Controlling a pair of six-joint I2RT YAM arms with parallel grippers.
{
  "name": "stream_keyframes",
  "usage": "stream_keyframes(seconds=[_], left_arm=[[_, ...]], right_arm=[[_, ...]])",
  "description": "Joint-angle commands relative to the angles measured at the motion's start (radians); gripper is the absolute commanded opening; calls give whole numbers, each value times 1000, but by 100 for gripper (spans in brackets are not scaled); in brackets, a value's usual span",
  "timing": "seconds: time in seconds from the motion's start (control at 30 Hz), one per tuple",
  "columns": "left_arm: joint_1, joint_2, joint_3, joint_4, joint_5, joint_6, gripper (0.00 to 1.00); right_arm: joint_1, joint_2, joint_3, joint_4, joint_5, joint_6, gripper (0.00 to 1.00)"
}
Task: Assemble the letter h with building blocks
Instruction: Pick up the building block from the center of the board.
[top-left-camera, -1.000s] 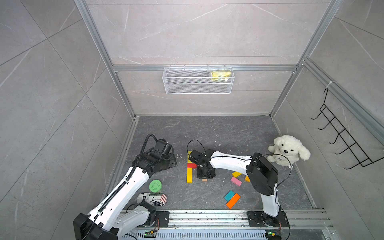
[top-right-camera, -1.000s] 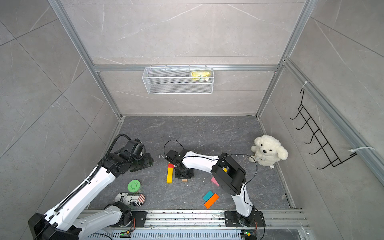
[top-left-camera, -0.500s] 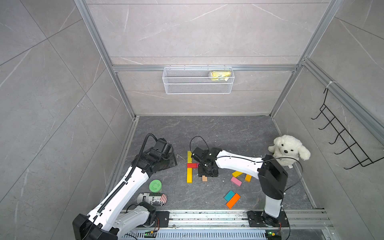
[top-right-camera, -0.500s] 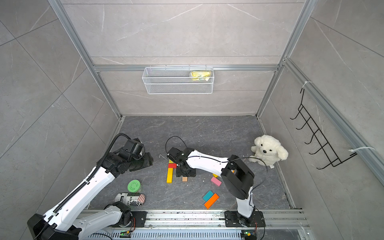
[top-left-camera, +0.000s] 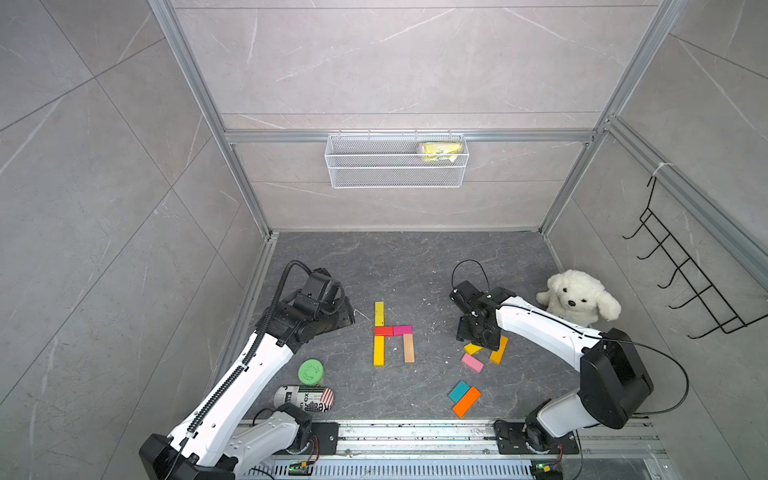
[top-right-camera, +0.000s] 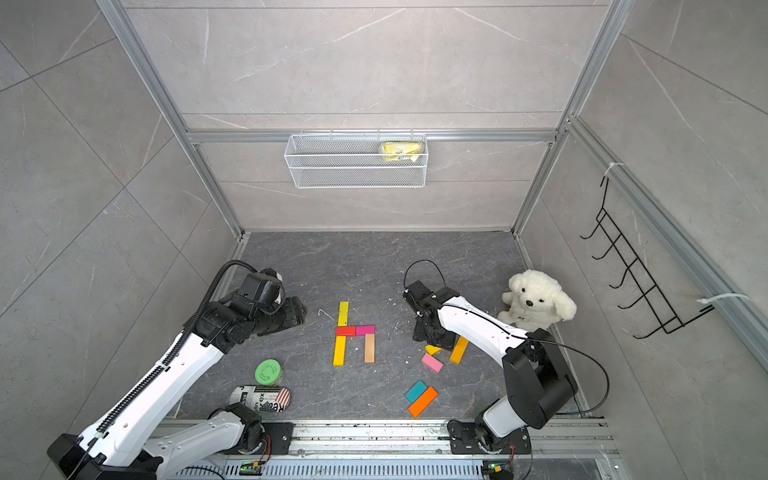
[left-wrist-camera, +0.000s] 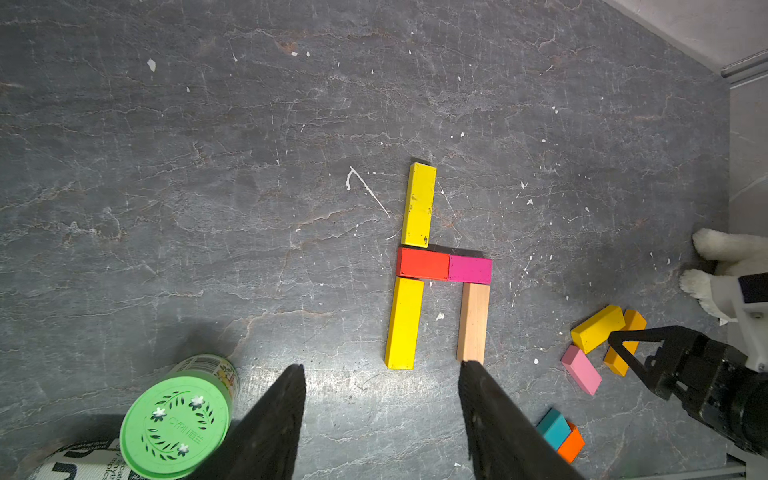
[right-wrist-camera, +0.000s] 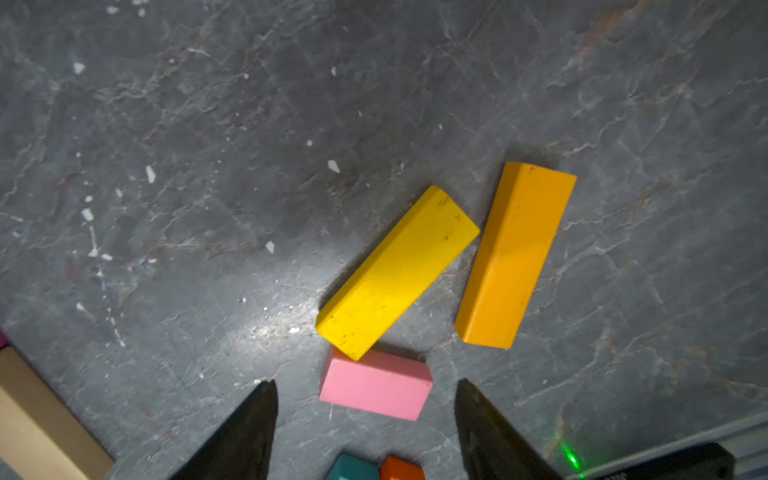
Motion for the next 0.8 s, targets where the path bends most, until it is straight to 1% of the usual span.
stream_keyframes(seconds=[0.0,0.27,0.37,0.47,0.5,0.57,0.6,0.67,0.73,0.77], left_arm=[[8,1,8,8,20,29,64],[8,-7,-22,15,15,37,65],[10,-10,-35,22,18,37,65],[10,-10,-43,25,19,40,65],[11,-11,-46,26,19,41,65],[12,-7,-48,28,20,41,65],[12,-7,-47,30,20,42,65],[14,-5,-49,33,21,43,65],[14,-4,-49,34,20,43,65],[14,-4,-49,33,21,42,65]], right_arm=[[-39,17,-42,75,-37,56,71],[-81,123,-50,146,-76,83,66],[-86,139,-65,162,-78,102,62],[-86,146,-87,182,-84,110,61],[-86,151,-92,188,-84,108,57],[-85,165,-98,225,-90,81,40],[-84,171,-101,255,-104,59,33],[-84,206,-70,293,-150,-38,20],[-75,241,-9,274,-170,-133,8],[-64,241,19,255,-163,-166,5]])
